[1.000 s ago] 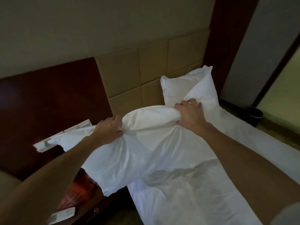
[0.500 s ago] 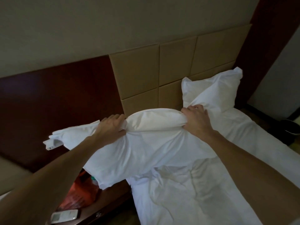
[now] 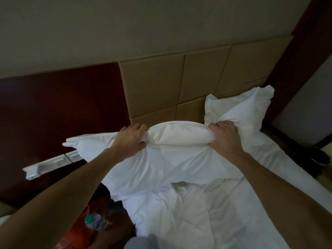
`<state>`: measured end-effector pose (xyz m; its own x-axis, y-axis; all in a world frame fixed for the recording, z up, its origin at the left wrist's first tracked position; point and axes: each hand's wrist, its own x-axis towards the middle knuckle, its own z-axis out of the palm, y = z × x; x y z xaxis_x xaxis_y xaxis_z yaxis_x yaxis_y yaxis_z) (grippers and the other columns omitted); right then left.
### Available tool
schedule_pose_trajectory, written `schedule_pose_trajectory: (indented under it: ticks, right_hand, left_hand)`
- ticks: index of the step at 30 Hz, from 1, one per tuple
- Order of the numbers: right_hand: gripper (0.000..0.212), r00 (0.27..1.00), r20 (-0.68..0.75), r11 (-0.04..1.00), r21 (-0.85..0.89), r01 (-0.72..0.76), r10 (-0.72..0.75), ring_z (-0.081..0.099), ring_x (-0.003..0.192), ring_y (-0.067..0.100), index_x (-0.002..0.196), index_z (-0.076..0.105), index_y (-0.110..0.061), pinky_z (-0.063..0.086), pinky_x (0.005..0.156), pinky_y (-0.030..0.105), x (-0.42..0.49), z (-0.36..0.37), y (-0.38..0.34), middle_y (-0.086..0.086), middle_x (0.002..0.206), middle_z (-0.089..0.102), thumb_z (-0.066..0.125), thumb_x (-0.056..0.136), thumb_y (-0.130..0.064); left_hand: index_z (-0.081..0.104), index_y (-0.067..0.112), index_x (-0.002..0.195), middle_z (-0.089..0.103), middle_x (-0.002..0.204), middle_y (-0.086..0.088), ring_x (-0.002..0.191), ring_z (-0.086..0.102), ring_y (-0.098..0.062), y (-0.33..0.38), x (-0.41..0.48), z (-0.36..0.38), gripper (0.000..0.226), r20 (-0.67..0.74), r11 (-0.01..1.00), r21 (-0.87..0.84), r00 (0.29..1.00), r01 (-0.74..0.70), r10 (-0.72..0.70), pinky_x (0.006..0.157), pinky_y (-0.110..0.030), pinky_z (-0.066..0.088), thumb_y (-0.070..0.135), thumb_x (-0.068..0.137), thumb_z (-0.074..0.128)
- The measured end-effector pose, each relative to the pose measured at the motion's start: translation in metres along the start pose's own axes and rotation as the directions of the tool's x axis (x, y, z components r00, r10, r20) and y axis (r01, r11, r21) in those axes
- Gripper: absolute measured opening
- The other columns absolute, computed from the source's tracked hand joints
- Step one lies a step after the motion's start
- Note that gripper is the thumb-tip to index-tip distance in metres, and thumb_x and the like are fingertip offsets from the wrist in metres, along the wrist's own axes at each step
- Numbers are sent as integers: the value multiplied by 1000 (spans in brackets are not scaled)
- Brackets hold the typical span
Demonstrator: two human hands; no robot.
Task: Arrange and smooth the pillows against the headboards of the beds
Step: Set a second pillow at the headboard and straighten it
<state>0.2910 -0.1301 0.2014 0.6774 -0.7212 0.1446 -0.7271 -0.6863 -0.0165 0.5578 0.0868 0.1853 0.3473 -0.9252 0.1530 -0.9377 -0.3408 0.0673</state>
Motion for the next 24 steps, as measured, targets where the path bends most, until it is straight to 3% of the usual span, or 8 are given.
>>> schedule_pose_trajectory:
  ticks: [8,14,18,24]
  right_hand:
    - [51,998,54,999,16,45,-46,40,130,31,125,56,-27,36,107,59,72,22,4,1,129,58,75,79,-36]
    - [45,989,71,986,112,122,-130,42,129,30,122,56,-29,33,111,59,161,76,6,0,128,58,72,80,-38]
    - [41,976,99,977,119,180,-192,45,125,31,116,57,-29,36,107,59,215,121,15,1,122,60,72,78,-35]
    - [38,972,-2,969,79,235,-235,49,112,33,105,61,-26,33,105,58,249,155,33,2,106,63,77,70,-28]
  left_hand:
    - [51,22,120,62,115,-4,103,59,-28,-16,47,32,45,24,997,8,996,81,-81,81,-41,44,35,81,68]
    - [48,22,130,58,130,-5,115,57,-27,-36,101,62,52,92,976,43,972,215,-218,90,-41,44,38,85,67]
    - [49,19,127,60,124,-7,115,58,-30,-42,135,87,51,120,951,86,945,295,-304,90,-42,45,37,84,70]
    - [53,12,110,64,107,-14,100,63,-38,-49,175,96,46,136,946,113,939,303,-316,80,-47,49,28,75,78]
